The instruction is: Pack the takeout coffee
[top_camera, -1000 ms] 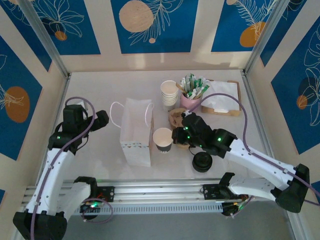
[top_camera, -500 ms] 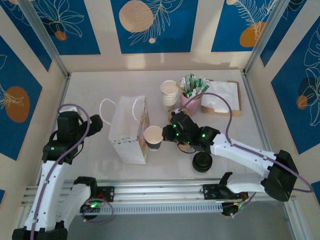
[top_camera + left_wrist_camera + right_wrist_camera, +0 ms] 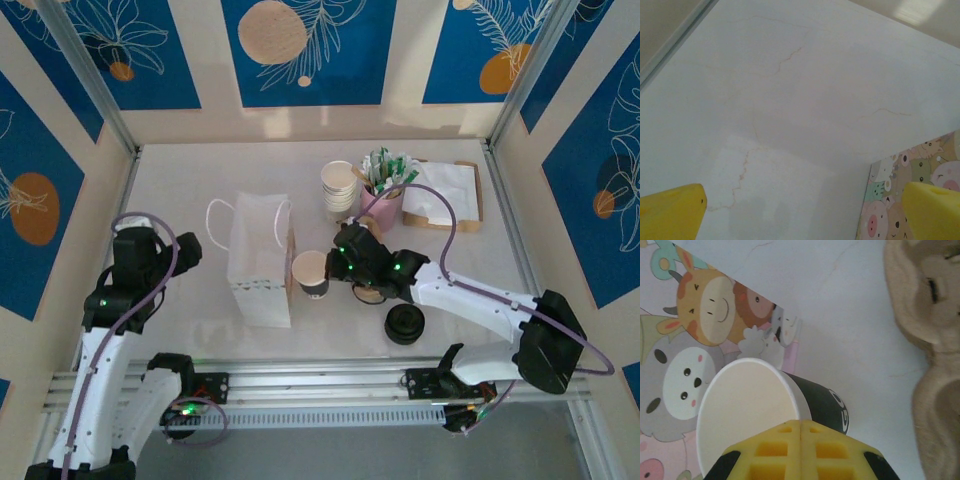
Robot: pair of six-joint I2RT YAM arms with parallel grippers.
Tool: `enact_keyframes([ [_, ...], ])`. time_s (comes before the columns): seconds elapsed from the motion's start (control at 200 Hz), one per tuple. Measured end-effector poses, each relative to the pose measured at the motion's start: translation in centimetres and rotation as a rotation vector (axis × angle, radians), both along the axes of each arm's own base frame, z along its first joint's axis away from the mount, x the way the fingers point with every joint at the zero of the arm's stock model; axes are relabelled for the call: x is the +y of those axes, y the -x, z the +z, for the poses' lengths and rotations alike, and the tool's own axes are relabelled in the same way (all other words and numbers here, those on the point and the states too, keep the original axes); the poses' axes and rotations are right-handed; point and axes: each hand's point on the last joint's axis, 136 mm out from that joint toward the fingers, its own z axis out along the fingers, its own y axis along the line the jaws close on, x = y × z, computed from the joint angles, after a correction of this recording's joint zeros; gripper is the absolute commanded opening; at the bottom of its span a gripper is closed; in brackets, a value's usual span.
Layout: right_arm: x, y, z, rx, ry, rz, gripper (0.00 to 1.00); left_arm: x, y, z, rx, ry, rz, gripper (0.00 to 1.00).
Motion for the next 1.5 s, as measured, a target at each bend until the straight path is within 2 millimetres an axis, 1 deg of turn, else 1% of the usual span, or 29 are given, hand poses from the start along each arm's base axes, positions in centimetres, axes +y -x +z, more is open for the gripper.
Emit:
enact_keyframes([
  [0.07, -0.6, 0.5, 0.2, 0.0, 0.014, -0.005, 0.0, -0.4, 0.3, -0.2, -0.006, 0.016, -0.018, 1.0],
  [0.16, -1.0, 1.2, 1.0, -0.014, 0.005, 0.0, 0.0, -1.2, 0.7, -0.5, -0.015, 0.045, -0.057, 1.0],
  [0.29, -1.3, 2.4, 1.6, -0.034, -0.01, 0.009, 0.0, -1.5, 1.5, -0.7, -0.027, 0.061, -0.075, 1.0],
  [0.375, -1.6, 2.9, 1.2, -0.027, -0.009, 0.006, 0.0, -1.6, 1.9, -0.9, -0.025, 0.064, -0.082, 1.0],
  [0.58, -2.4, 3.5, -0.9, 0.006, 0.021, -0.003, 0.0, -2.2, 2.2, -2.0, 0.008, 0.086, -0.11, 1.0],
  [0.705, -2.4, 3.6, -1.4, 0.009, 0.017, -0.006, 0.0, -2.5, 2.2, -2.3, 0.016, 0.095, -0.121, 1.0],
  [0.955, -1.8, 3.4, -1.4, 0.006, 0.001, -0.005, 0.0, -3.1, 2.4, -2.5, 0.019, 0.118, -0.149, 1.0],
  [1.11, -1.5, 3.3, -1.9, 0.009, 0.008, -0.004, 0.0, -3.2, 2.4, -2.5, 0.019, 0.123, -0.155, 1.0],
  [1.251, -1.6, 3.2, -2.6, 0.016, 0.023, -0.016, 0.0, -3.2, 2.4, -2.6, 0.02, 0.124, -0.157, 1.0],
  [1.356, -1.7, 3.1, -2.8, 0.019, 0.031, -0.02, 0.03, -3.3, 2.4, -2.6, 0.021, 0.128, -0.161, 1.0],
  [1.501, -1.9, 3.2, -2.9, 0.024, 0.038, -0.03, 0.1, -3.4, 2.4, -2.7, 0.023, 0.132, -0.167, 1.0],
])
